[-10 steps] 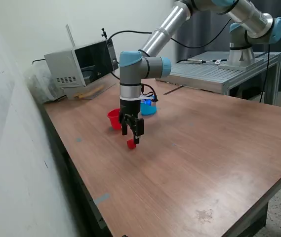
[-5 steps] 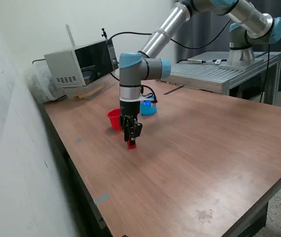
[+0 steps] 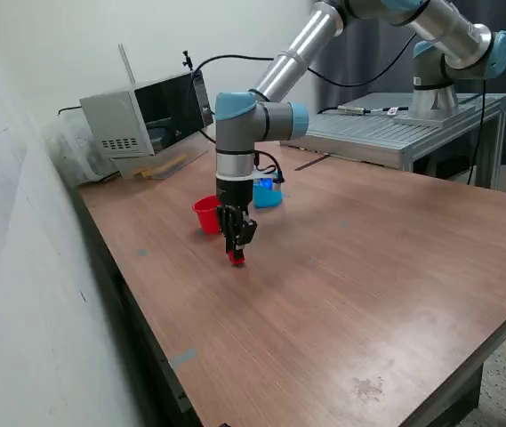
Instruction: Place red objects in the red bin, and blue objects in the blue bin.
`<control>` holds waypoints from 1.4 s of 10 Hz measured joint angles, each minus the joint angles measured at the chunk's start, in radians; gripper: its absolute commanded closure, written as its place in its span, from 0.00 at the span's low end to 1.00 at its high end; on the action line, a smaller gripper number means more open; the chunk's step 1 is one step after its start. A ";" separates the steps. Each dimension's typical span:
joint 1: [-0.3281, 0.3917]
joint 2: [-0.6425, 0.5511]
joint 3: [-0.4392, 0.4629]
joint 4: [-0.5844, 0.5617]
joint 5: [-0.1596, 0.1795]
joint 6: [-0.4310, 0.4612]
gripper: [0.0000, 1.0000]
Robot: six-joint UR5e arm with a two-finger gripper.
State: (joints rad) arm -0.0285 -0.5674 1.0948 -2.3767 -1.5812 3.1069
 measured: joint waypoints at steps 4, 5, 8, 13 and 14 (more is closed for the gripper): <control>0.014 -0.199 0.147 0.004 0.000 -0.001 1.00; 0.015 -0.245 0.180 0.006 0.001 -0.001 1.00; -0.006 -0.337 0.247 0.010 0.001 -0.006 1.00; -0.182 -0.325 0.249 0.010 0.006 -0.030 1.00; -0.203 -0.305 0.240 0.010 0.007 -0.035 1.00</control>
State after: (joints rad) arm -0.2311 -0.8723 1.3347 -2.3669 -1.5743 3.0721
